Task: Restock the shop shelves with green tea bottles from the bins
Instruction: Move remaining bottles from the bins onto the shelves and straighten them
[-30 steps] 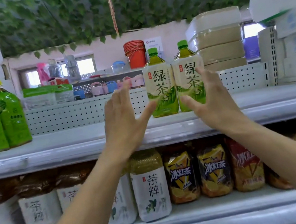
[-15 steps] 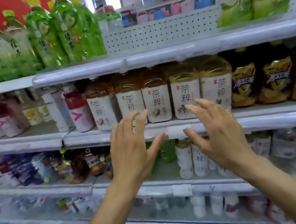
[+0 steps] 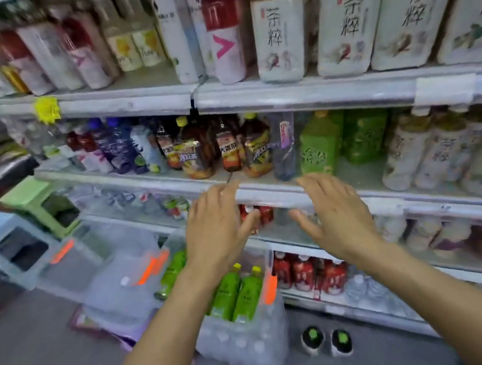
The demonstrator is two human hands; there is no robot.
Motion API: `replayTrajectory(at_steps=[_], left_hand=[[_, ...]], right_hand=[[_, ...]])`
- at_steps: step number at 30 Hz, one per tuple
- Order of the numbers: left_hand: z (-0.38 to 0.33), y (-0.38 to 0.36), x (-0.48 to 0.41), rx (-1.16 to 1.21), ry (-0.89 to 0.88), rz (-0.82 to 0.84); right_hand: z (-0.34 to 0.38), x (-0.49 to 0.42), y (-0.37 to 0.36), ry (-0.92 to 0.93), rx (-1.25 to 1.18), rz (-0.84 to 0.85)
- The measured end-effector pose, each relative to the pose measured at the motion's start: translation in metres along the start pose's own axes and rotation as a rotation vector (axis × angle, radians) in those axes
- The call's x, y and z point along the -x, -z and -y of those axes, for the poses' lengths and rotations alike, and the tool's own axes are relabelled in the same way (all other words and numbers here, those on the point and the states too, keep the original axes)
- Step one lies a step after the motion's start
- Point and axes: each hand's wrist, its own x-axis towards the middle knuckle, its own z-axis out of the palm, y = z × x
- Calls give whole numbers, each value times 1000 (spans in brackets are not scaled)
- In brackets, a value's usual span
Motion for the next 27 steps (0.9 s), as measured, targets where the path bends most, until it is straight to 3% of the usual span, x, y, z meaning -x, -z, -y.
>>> replayTrajectory(at_steps=[10,17,27], left_hand=[[136,-88,-4,107,346,328],[218,-157,15,210,569,541],[329,-237,17,164,518,780]], right_hand=[[14,-59,-148,-13,-99,326],[39,-59,-247,-133,-135,528],[120,-55,-393,-599,-373,748]])
